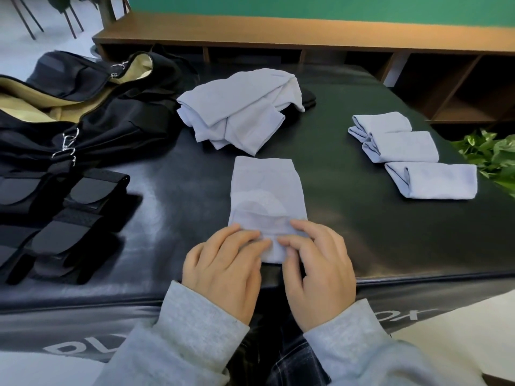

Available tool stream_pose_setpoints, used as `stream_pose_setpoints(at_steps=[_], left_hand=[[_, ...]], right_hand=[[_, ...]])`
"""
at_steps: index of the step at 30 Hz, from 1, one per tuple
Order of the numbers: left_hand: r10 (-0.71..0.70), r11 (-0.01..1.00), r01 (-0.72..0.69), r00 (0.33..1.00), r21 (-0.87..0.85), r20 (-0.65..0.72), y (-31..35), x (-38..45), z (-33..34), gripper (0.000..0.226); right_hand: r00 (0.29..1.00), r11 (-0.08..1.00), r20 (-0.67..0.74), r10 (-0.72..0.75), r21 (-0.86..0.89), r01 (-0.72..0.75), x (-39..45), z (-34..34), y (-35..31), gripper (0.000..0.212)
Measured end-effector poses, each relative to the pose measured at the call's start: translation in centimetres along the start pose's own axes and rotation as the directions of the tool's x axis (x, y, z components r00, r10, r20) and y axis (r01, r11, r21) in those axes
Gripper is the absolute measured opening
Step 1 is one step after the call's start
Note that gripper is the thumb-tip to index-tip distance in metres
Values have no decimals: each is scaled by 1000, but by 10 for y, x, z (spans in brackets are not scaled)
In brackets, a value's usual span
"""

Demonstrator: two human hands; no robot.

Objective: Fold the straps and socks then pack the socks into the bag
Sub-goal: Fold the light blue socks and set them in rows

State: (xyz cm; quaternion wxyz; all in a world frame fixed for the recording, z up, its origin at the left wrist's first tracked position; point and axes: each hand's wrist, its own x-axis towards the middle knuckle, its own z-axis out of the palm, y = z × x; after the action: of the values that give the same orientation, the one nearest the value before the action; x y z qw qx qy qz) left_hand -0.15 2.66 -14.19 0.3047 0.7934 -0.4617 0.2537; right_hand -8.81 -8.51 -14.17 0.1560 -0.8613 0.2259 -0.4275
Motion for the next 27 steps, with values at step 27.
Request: stream_pose_setpoints(at_steps=[27], left_hand=[[-104,989,94,991,118,81,7,-2,-1,47]], right_hand=[[999,989,51,-10,147,2,-2,-10,-3,23]])
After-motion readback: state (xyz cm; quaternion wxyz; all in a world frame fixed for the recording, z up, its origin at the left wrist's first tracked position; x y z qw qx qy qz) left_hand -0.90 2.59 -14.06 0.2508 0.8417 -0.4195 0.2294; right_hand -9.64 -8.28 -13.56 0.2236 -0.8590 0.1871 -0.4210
